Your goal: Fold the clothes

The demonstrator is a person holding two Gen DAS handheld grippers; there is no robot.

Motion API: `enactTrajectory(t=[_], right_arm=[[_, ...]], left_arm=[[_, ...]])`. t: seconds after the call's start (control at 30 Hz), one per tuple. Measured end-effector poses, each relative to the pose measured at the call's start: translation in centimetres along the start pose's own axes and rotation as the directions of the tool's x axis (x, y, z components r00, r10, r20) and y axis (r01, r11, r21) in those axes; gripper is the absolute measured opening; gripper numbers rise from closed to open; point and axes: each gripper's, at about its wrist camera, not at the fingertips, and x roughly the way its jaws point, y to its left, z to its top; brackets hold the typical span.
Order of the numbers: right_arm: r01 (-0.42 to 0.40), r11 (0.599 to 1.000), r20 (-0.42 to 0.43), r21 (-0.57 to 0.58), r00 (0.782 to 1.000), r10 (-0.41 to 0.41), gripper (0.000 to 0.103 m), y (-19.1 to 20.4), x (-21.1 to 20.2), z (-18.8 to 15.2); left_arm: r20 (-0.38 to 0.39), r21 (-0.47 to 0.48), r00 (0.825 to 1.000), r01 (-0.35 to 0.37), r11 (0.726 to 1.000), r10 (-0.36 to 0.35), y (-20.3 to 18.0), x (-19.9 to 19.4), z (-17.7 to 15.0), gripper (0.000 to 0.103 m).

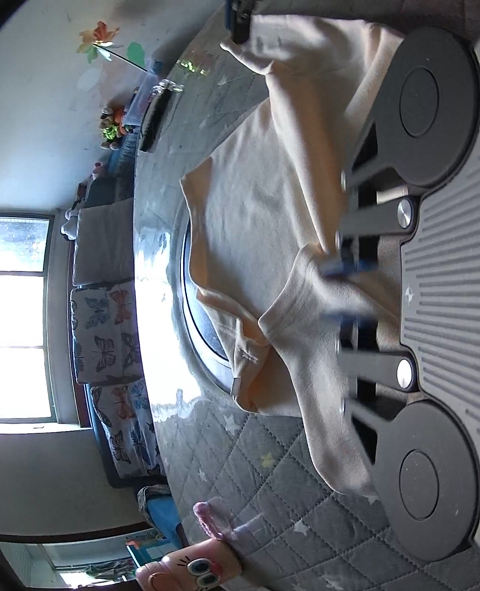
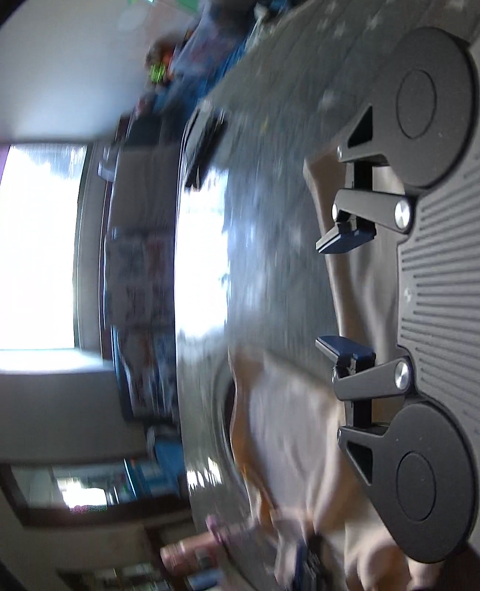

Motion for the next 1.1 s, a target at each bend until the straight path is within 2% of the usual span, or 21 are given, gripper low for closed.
enactTrajectory(t=[0.2,0.27,0.33,0.43,0.5,0.67,0.87,1.03,1.1], right_arm=[[-0.149,0.981,-0.027,-0.121,0.989,0.147,0.072,5.3,0.8,0.0],[-0.182,0.971,-0.041,-0.154,0.983,0.178,0.073,6.9,1.0,-0.3],[-0.208,0.963,-0.051,-0.173,0.978,0.203,0.078,8.0,1.2,-0.7],[-0.227,0.955,-0.061,-0.189,0.974,0.219,0.079,8.9,1.4,-1.1],[-0.237,0.952,-0.064,-0.192,0.971,0.229,0.079,9.4,1.4,-1.4],[-0.241,0.949,-0.078,-0.203,0.97,0.229,0.082,10.0,1.7,-1.9],[-0.237,0.948,-0.068,-0.21,0.971,0.227,0.083,10.2,1.7,-2.1],[-0.256,0.94,-0.067,-0.224,0.967,0.248,0.085,10.5,1.6,-2.4],[-0.265,0.934,-0.064,-0.24,0.964,0.258,0.085,10.9,1.6,-2.6]], left_arm=[[0.12,-0.129,0.992,-0.034,0.991,0.05,3.3,-4.2,0.2,0.003],[0.15,-0.173,0.985,-0.057,0.983,0.084,4.7,-5.8,0.1,0.003],[0.174,-0.218,0.978,-0.074,0.973,0.114,6.1,-7.3,-0.1,0.003],[0.194,-0.273,0.966,-0.114,0.955,0.171,8.0,-9.2,-0.8,0.003],[0.186,-0.291,0.967,-0.117,0.95,0.176,8.7,-9.8,-1.2,0.003],[0.151,-0.195,0.984,-0.068,0.978,0.099,6.3,-9.0,-1.6,0.005],[0.094,-0.074,0.995,-0.007,0.997,0.014,1.6,-5.4,-0.8,0.01],[0.047,-0.022,0.999,0.006,1.0,-0.005,-0.1,-2.6,-0.1,0.034],[0.03,-0.004,1.0,0.006,1.0,-0.006,-0.5,-1.7,0.0,0.037]])
